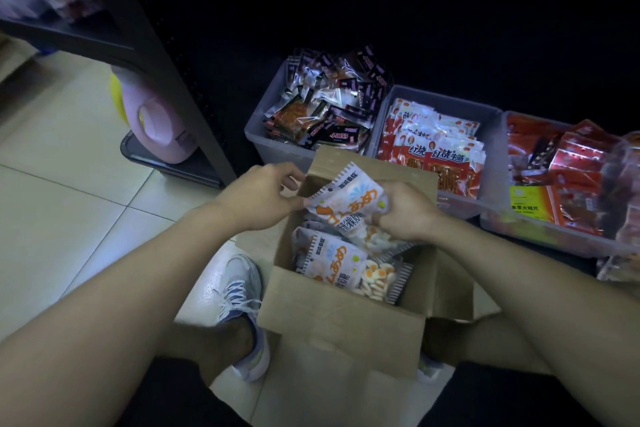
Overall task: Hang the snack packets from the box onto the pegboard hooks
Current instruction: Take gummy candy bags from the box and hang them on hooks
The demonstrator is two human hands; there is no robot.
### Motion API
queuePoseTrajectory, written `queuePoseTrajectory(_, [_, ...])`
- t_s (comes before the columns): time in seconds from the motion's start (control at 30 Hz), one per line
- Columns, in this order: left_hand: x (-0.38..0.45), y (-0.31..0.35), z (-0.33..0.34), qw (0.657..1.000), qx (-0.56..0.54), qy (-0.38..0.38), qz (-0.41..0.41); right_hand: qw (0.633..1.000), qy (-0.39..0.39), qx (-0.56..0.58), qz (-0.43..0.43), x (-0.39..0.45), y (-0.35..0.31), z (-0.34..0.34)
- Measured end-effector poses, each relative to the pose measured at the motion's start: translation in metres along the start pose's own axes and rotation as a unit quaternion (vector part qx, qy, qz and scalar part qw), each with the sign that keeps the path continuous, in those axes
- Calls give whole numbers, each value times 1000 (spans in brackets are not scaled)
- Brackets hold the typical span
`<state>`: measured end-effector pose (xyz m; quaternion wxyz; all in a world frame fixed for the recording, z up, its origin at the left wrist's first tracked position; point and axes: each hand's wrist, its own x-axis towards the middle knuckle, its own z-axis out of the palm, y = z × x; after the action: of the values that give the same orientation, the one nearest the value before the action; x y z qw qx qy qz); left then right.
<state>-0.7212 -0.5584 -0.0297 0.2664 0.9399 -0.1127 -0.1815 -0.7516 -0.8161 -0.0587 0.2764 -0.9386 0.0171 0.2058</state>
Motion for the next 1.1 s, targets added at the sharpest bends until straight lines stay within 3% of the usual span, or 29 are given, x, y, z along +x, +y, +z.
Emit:
queuePoseTrajectory(0.13, [0, 1, 4, 1000, 4, 1, -7, 998, 41, 47, -7, -9, -8, -14])
queuePoseTrajectory(0.23, [2, 2, 5, 994, -104, -10, -31, 979, 60, 192, -27, -16, -14, -38])
queuePoseTrajectory(0.33, [-4, 15, 6, 964, -258, -43, -49, 901, 36, 431, -37, -22, -15, -55])
queuePoseTrajectory(0.43, [-8, 29, 13, 909, -410, -70, 0, 809, -28, 588, -9, -23, -24, -49])
queuePoseTrajectory(0.5, [-12, 39, 18, 874, -482, -68, 5, 783, -50, 619, 7, -24, -30, -38])
queuePoseTrajectory(0.57, [-16, 43, 25, 866, -496, -59, 10, 783, -60, 619, 21, -25, -33, -26])
queuePoseTrajectory(0.67, [-16, 39, 30, 887, -462, -17, 0, 799, -83, 595, 29, -24, -35, -13])
queuePoseTrajectory(0.73, [-14, 31, 25, 916, -401, 22, -7, 840, -118, 528, 25, -21, -34, -13])
queuePoseTrajectory(0.83, [-9, 21, 7, 983, -142, 113, 1, 953, -123, 278, 15, -5, -19, -8])
queuePoseTrajectory(0.9, [-9, 14, -1, 986, -51, 153, -43, 995, -93, 40, -24, 6, -6, 9])
queuePoseTrajectory(0.97, [-5, 7, -1, 980, -88, 164, -69, 990, -96, -94, -46, 10, 7, 37])
queuePoseTrajectory(1.1, [-1, 7, 5, 984, -88, 140, -71, 968, -219, -121, 4, 8, 22, 77])
